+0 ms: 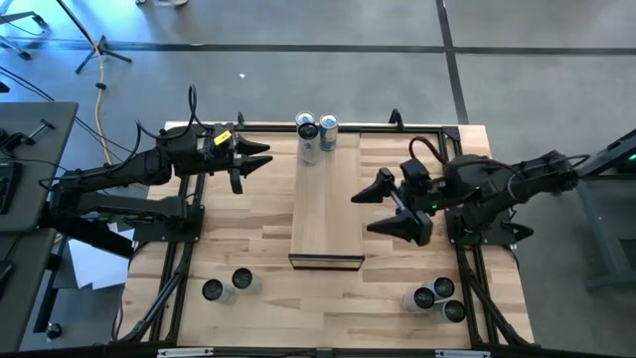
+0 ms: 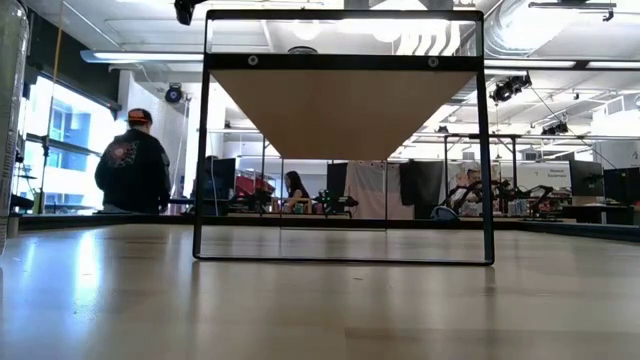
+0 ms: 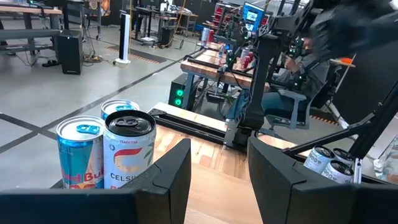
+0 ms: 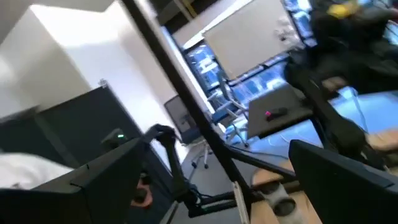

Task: Place canned beverage on shelf
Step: Put the white pink soda can aligned with the other white pink soda can

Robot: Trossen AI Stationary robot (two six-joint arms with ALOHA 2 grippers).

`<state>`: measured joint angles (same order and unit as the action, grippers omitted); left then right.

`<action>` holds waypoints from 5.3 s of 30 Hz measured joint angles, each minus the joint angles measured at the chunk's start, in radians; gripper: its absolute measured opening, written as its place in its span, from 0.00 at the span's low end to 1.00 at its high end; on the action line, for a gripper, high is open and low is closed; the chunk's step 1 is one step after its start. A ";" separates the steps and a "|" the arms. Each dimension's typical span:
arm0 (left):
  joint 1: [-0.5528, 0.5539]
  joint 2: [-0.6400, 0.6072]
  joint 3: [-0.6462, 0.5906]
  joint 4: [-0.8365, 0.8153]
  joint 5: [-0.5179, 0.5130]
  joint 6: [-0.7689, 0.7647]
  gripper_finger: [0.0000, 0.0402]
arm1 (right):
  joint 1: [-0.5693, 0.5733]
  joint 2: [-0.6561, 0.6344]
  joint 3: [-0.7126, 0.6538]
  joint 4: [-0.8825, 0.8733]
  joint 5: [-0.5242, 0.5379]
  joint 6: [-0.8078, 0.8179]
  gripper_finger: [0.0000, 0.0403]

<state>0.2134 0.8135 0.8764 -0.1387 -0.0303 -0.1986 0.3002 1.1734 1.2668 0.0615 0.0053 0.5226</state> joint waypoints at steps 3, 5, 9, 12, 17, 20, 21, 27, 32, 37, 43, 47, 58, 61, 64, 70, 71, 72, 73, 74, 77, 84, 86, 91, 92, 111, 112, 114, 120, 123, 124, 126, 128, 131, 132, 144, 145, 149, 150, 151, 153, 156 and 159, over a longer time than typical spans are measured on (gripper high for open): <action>0.000 0.000 0.000 0.000 0.000 0.000 0.33 | 0.040 0.046 0.123 -0.111 0.003 -0.052 0.96; 0.000 0.000 0.000 0.000 0.000 0.000 0.33 | 0.062 0.091 0.226 -0.276 0.029 -0.053 0.96; 0.000 0.000 0.000 0.000 0.000 0.000 0.33 | 0.094 0.204 0.464 -0.776 0.093 -0.003 0.96; 0.000 0.000 0.000 0.000 0.000 0.000 0.33 | 0.113 0.289 0.621 -1.102 0.095 0.120 0.96; 0.000 0.000 0.000 0.000 0.000 -0.001 0.33 | 0.171 0.394 0.718 -1.493 0.099 0.327 0.96; 0.000 0.000 0.000 0.000 0.000 -0.001 0.33 | 0.217 0.427 0.681 -1.624 0.079 0.413 0.96; 0.000 0.000 0.000 0.000 0.000 -0.001 0.33 | 0.233 0.436 0.662 -1.642 0.067 0.434 0.96; 0.000 0.000 0.000 0.000 0.000 -0.001 0.33 | 0.286 0.444 0.539 -1.629 -0.049 0.515 0.96; 0.000 0.000 0.000 0.000 0.000 -0.001 0.33 | 0.349 0.440 0.485 -1.632 -0.004 0.562 0.96; 0.000 0.000 0.000 0.000 0.000 0.000 0.33 | 0.445 0.440 0.440 -1.631 0.085 0.607 0.96; 0.000 0.000 0.000 0.000 0.000 0.000 0.33 | 0.552 0.440 0.367 -1.534 0.070 0.718 0.96; 0.000 0.000 0.000 0.000 0.000 0.000 0.33 | 0.585 0.440 0.312 -1.454 0.064 0.735 0.96; 0.000 0.000 0.000 0.000 0.000 0.000 0.33 | 0.598 0.440 0.162 -1.370 0.064 0.712 0.96; 0.000 0.000 0.000 0.000 0.000 0.000 0.33 | 0.598 0.440 0.141 -1.363 0.063 0.710 0.96; 0.000 0.000 0.000 0.000 0.000 0.000 0.33 | 0.599 0.440 0.125 -1.349 0.065 0.710 0.96; 0.000 0.000 0.000 0.000 0.000 0.000 0.33 | 0.599 0.440 0.080 -1.247 0.091 0.686 0.96; 0.000 0.000 0.000 -0.001 0.000 0.000 0.33 | 0.599 0.440 0.072 -1.233 0.085 0.676 0.96; 0.000 0.000 0.000 -0.004 0.000 0.000 0.33 | 0.599 0.440 0.064 -1.227 0.074 0.674 0.96; 0.000 0.000 0.000 -0.007 0.000 0.000 0.33 | 0.599 0.440 0.059 -1.231 0.072 0.679 0.96; 0.000 0.000 0.000 -0.010 0.000 0.000 0.33 | 0.599 0.440 0.057 -1.238 0.070 0.684 0.96; 0.000 0.000 0.000 -0.022 0.000 0.000 0.33 | 0.599 0.440 0.057 -1.237 0.067 0.684 0.96; 0.000 0.000 0.000 -0.026 0.000 0.000 0.33 | 0.599 0.440 0.057 -1.237 0.067 0.674 0.96; 0.000 0.000 0.000 -0.026 0.000 0.000 0.33 | 0.599 0.440 0.057 -1.237 0.067 0.674 0.95; 0.000 0.000 0.000 -0.026 0.000 0.000 0.33 | 0.599 0.440 0.057 -1.235 0.066 0.674 0.91; 0.000 0.000 0.000 -0.026 0.000 0.000 0.33 | 0.598 0.440 0.057 -1.233 0.065 0.674 0.89; 0.000 0.000 0.000 -0.025 -0.004 0.088 0.33 | 0.545 0.443 0.214 -1.251 0.038 0.568 0.60; 0.000 0.000 0.000 -0.025 -0.005 0.088 0.33 | 0.534 0.443 0.250 -1.273 0.039 0.544 0.60; 0.000 0.000 0.000 -0.025 -0.006 0.088 0.33 | 0.506 0.443 0.334 -1.323 0.047 0.505 0.60; 0.000 0.000 0.000 -0.025 -0.006 0.087 0.33 | 0.400 0.442 0.656 -1.438 0.062 0.398 0.60; 0.000 0.000 0.000 -0.025 -0.007 0.057 0.33 | 0.365 0.442 0.824 -1.492 0.056 0.392 0.60; 0.000 0.000 0.000 -0.025 -0.007 0.054 0.33 | 0.359 0.441 0.874 -1.508 0.059 0.387 0.60; 0.000 0.000 0.000 -0.025 -0.008 0.055 0.33 | 0.346 0.440 0.962 -1.544 0.086 0.368 0.60; 0.000 0.000 0.000 -0.025 -0.008 0.061 0.33 | 0.328 0.440 1.030 -1.581 0.133 0.358 0.60; 0.000 0.000 0.000 -0.026 -0.008 0.061 0.33 | 0.294 0.439 1.092 -1.632 0.203 0.343 0.60; 0.000 0.000 0.000 -0.027 -0.008 0.060 0.33 | 0.282 0.432 1.088 -1.633 0.217 0.336 0.60; 0.000 0.000 0.000 -0.034 -0.007 0.053 0.33 | 0.225 0.439 1.059 -1.629 0.144 0.254 0.60; 0.000 0.000 0.000 -0.034 -0.007 0.053 0.33 | 0.220 0.438 1.059 -1.628 0.144 0.254 0.60; 0.000 0.000 0.000 -0.034 -0.007 0.053 0.33 | 0.200 0.438 1.059 -1.628 0.144 0.254 0.60; 0.000 0.000 0.000 -0.034 -0.006 0.053 0.33 | 0.195 0.438 1.059 -1.628 0.144 0.249 0.60; 0.000 0.000 0.000 -0.036 -0.002 0.053 0.33 | 0.189 0.438 1.059 -1.628 0.144 0.241 0.60; 0.000 0.000 0.000 -0.046 0.006 0.052 0.33 | 0.171 0.438 1.059 -1.625 0.144 0.236 0.60; 0.000 0.000 0.000 -0.068 0.036 0.053 0.33 | 0.136 0.438 1.059 -1.613 0.163 0.236 0.60; 0.000 0.000 0.000 -0.100 0.053 0.069 0.33 | 0.094 0.438 1.059 -1.605 0.204 0.230 0.60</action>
<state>0.2131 0.8135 0.8761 -0.2382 0.0227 -0.1292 0.3938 1.6115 2.3253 -1.5430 0.2094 0.7523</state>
